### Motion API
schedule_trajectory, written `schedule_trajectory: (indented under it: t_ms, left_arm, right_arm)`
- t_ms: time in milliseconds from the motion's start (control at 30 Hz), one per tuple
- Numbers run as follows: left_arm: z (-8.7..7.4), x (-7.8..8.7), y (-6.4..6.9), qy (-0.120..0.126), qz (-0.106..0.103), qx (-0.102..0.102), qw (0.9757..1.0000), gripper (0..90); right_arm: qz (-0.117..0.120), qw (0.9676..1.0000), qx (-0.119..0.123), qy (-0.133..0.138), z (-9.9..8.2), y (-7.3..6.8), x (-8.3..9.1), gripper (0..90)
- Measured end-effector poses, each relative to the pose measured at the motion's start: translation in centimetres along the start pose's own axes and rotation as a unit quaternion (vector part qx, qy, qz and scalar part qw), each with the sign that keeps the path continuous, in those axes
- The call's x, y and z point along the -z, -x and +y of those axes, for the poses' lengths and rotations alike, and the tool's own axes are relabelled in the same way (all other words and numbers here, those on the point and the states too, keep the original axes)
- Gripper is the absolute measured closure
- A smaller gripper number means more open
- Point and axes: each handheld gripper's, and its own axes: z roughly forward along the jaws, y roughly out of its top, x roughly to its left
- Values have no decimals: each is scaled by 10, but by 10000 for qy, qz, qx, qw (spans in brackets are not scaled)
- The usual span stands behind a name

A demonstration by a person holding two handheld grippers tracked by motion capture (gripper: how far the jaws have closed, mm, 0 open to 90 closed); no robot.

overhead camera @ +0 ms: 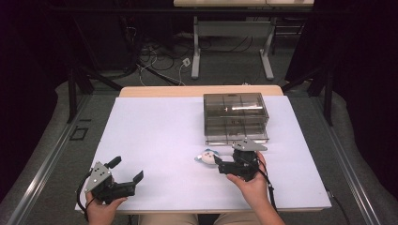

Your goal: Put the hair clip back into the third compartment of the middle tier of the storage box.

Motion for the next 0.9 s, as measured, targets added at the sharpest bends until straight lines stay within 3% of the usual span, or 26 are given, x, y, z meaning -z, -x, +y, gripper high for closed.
schedule_trajectory:
  t_ms: [900]
  left_arm:
    - [-1,0,-2,-63,-2,3,10000,12]
  right_arm:
    - [74,9989,-102,-452,-2,-10,-44,187]
